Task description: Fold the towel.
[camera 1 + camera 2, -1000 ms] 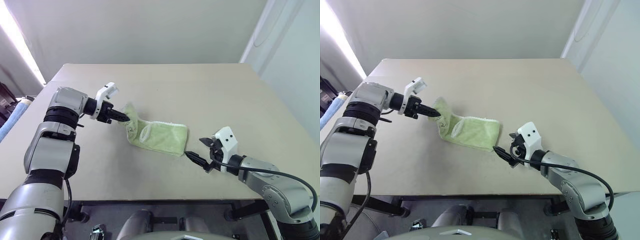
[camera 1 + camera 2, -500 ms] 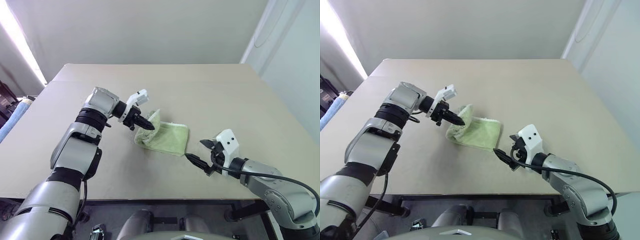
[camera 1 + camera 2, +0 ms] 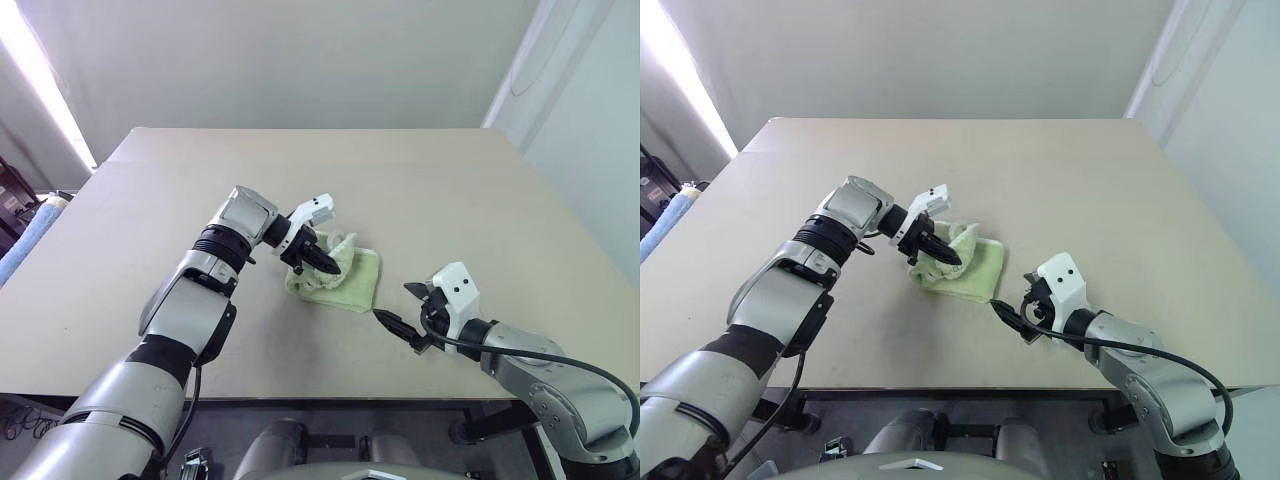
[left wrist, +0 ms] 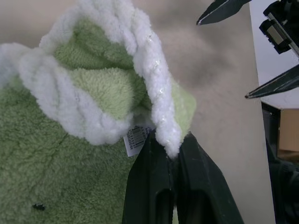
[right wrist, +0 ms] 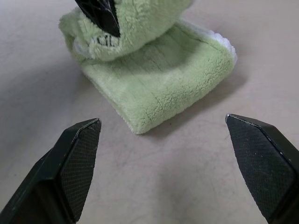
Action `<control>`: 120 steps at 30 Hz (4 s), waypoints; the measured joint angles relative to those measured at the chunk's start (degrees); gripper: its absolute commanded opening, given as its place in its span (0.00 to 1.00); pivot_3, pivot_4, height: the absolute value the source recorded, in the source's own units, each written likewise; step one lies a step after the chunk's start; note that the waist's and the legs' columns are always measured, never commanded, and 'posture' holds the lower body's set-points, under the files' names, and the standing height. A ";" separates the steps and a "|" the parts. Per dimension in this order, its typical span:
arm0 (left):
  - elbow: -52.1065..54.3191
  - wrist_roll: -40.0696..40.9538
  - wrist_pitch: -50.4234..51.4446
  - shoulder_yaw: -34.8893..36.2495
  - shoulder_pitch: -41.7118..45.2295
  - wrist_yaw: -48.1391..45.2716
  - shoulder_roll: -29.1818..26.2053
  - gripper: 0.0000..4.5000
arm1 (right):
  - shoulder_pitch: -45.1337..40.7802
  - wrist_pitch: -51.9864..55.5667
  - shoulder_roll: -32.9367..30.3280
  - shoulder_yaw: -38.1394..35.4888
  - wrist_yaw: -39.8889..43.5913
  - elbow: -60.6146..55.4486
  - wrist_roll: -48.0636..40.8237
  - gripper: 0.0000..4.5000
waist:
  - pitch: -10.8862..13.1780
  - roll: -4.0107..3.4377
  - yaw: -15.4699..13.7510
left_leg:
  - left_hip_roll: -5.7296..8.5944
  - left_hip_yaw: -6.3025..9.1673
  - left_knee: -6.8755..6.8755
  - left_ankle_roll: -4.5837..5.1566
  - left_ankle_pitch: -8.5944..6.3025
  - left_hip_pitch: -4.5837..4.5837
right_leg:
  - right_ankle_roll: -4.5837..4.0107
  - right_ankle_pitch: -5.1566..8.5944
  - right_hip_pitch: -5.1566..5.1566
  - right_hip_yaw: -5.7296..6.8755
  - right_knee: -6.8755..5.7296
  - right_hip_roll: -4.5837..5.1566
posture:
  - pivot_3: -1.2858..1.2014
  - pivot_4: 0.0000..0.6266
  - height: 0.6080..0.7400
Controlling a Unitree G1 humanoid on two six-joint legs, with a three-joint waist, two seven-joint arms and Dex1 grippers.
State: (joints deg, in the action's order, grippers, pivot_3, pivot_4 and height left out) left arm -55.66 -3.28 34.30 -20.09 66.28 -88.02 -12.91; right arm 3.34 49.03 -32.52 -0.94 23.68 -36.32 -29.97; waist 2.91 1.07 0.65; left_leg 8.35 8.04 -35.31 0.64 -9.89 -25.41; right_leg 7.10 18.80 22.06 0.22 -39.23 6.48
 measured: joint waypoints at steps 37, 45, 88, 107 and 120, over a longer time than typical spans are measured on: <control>-0.40 8.97 -5.12 11.16 3.06 8.55 -6.62 0.56 | -6.42 1.28 6.34 -5.66 -3.99 0.40 -4.60 1.00 | -0.04 -0.05 0.22 | -0.01 0.02 -0.12 0.00 0.00 0.24 | 0.00 -0.01 -0.21 -0.01 -0.14 -0.03 | 0.52 0.00 0.74; -1.06 3.71 -29.68 10.06 -7.61 18.03 -7.17 0.56 | -18.65 0.86 12.41 -0.85 -7.31 9.89 -2.02 1.00 | -0.06 -0.06 -0.04 | 0.00 0.01 -0.12 -0.03 0.02 0.25 | -0.05 -0.05 -0.21 -0.02 -0.13 -0.03 | 0.52 0.00 0.74; -6.58 4.48 -28.04 14.28 -4.45 13.25 -10.03 0.56 | -17.18 -1.07 10.62 9.14 4.14 9.14 6.39 1.00 | -0.18 -0.17 0.56 | -0.01 0.08 0.24 -0.24 -0.04 0.90 | -0.06 -0.08 -0.65 -0.06 -0.11 -0.15 | 0.52 0.00 0.74; -1.04 1.83 -31.39 11.23 -9.96 16.04 -10.22 0.56 | -27.26 -10.61 3.21 28.53 8.37 23.33 27.84 1.00 | -0.16 -0.14 0.15 | 0.00 0.08 0.21 -0.24 -0.04 0.86 | -0.05 -0.08 -0.66 -0.06 0.00 -0.12 | 0.52 0.00 0.74; -1.82 0.63 -32.65 10.31 -9.98 18.36 -9.22 0.56 | -27.54 -15.44 4.99 33.96 10.05 26.00 37.14 1.00 | -0.16 -0.14 0.23 | 0.00 0.08 0.19 -0.24 -0.04 0.88 | -0.05 -0.09 -0.67 -0.06 -0.03 -0.15 | 0.52 0.00 0.74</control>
State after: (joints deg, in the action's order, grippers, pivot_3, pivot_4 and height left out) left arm -57.48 -2.65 1.64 -9.78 56.30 -69.66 -22.14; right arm -24.21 33.59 -27.53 33.02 33.73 -10.32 7.16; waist 2.75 0.94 0.88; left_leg 8.35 8.12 -35.12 0.40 -9.92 -24.54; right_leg 7.05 18.71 21.39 0.15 -39.25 6.33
